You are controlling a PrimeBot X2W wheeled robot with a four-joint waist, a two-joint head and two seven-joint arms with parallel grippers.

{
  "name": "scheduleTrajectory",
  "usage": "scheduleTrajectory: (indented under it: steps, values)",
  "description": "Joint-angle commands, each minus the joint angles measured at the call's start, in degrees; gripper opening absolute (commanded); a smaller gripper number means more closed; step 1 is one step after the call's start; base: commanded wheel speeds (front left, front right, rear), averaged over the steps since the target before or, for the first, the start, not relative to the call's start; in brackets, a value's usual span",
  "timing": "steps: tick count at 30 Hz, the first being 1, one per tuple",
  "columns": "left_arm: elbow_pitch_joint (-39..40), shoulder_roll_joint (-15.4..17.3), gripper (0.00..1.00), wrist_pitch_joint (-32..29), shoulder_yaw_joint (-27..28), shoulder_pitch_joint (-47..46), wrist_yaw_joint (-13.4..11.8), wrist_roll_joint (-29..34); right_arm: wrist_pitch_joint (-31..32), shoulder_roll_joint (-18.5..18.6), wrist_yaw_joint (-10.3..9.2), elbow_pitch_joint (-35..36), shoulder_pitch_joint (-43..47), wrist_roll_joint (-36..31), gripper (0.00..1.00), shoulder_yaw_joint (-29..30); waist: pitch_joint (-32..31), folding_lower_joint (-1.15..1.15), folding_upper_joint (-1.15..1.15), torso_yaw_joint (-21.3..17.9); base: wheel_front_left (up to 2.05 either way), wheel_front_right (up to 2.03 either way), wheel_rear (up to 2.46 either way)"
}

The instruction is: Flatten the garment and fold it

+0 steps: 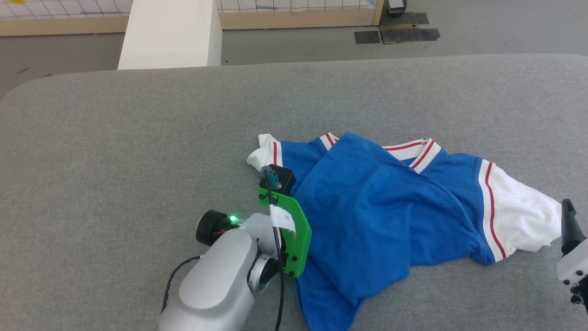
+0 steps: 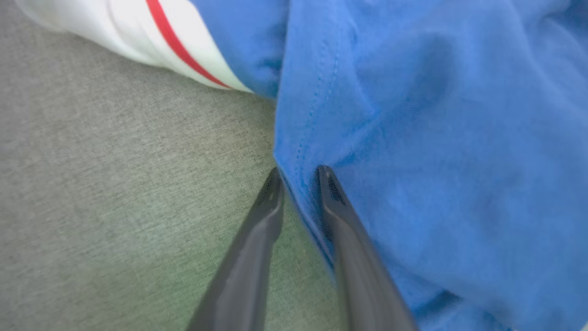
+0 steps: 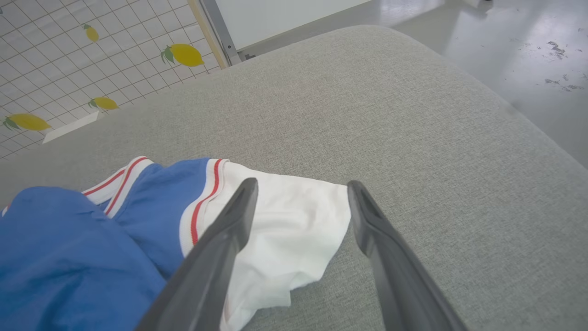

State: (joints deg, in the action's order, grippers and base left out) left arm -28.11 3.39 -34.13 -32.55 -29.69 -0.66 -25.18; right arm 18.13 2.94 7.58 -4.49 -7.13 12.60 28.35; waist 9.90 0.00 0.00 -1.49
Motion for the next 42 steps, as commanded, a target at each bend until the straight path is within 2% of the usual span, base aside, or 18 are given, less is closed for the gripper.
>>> scheduleTrajectory:
  steps: [1, 6, 9, 12, 17, 21, 22, 23, 24, 25, 31, 33, 37, 42]
  values:
    - [0.61, 0.01, 0.00, 0.62, -0.07, -1.23, 0.80, -1.07, -0.33, -0.05, -0.09, -0.29, -0.52, -0.24, 1.00, 0.27, 0.21, 0.00, 0.00, 0.32, 0.00, 0.00, 0.00]
    - [6.77, -0.35, 0.00, 1.07, -2.54, -1.33, 5.06, -5.44, -0.21, -0.06, -0.09, -1.24, -0.17, -1.06, 1.00, 0.49, -0.80, 0.00, 0.00, 2.08, 0.00, 0.00, 0.00]
    - [12.93, -0.43, 0.00, -1.54, -7.09, -0.34, 7.32, -9.77, -0.09, -0.06, -0.09, -1.96, -0.27, -1.62, 1.00, 0.28, -1.93, 0.00, 0.00, 3.45, 0.00, 0.00, 0.00]
    - [17.22, -0.03, 0.00, -6.76, -12.76, 1.27, 7.91, -12.77, -0.08, -0.06, -0.09, -2.58, -0.34, -1.65, 1.00, 0.09, -2.88, 0.00, 0.00, 4.80, 0.00, 0.00, 0.00]
    - [21.12, 4.31, 0.00, -16.73, -23.94, 4.62, 8.12, -17.72, -0.06, -0.06, -0.09, -3.59, -1.11, -1.57, 1.00, -1.37, -3.21, 0.00, 0.00, 5.95, 0.00, 0.00, 0.00]
    - [20.77, 7.96, 0.00, -19.67, -27.65, 6.08, 8.13, -21.03, -0.21, -0.06, -0.09, -4.41, -1.79, -1.54, 1.00, -2.31, -3.22, 0.00, 0.00, 6.18, 0.00, 0.00, 0.00]
    - [20.71, 8.26, 0.00, -18.88, -26.91, 6.31, 8.13, -21.76, -0.25, -0.06, -0.09, -4.58, -1.88, -1.59, 1.00, -2.51, -3.23, 0.00, 0.00, 6.24, 0.00, 0.00, 0.00]
    - [20.67, 8.42, 0.24, -18.20, -26.23, 6.29, 8.09, -22.06, -0.30, -0.06, -0.09, -4.71, -1.92, -1.64, 1.00, -2.59, -3.28, 0.00, 0.00, 6.30, 0.00, 0.00, 0.00]
    - [20.76, 8.40, 0.96, -17.21, -25.07, 6.24, 7.83, -22.62, -0.32, -0.06, -0.09, -4.92, -1.89, -1.67, 1.00, -2.65, -3.43, 0.00, 0.00, 6.44, 0.00, 0.00, 0.00]
    - [20.99, 8.03, 1.00, -15.90, -23.62, 6.30, 7.36, -23.38, -0.35, -0.06, -0.09, -5.07, -1.83, -1.71, 1.00, -2.65, -3.52, 0.00, 0.00, 6.54, 0.00, 0.00, 0.00]
    - [23.51, 5.55, 1.00, -6.42, -12.15, 5.83, 4.78, -29.21, -0.47, -0.06, -0.09, -5.95, -1.17, -2.00, 1.00, -2.70, -4.57, 0.00, 0.00, 7.12, 0.00, 0.00, 0.00]
    - [24.42, 5.21, 1.00, -1.22, -7.46, 5.54, 4.55, -30.17, -0.51, -0.06, -0.09, -6.18, -1.03, -2.02, 1.00, -2.93, -4.98, 0.00, 0.00, 7.23, 0.00, 0.00, 0.00]
    - [24.06, 6.59, 1.00, 11.63, 0.12, 5.15, 3.36, -26.13, -0.48, -0.06, -0.09, -6.21, -1.20, -2.22, 1.00, -4.04, -5.38, 0.00, 0.00, 7.24, 0.00, 0.00, 0.00]
    - [19.14, 10.95, 1.00, 29.63, 6.43, 6.67, -0.55, -15.80, 0.00, -0.06, -0.09, -5.95, -1.73, -2.40, 1.00, -6.60, -5.60, 0.00, 0.00, 7.29, 0.00, 0.00, 0.00]
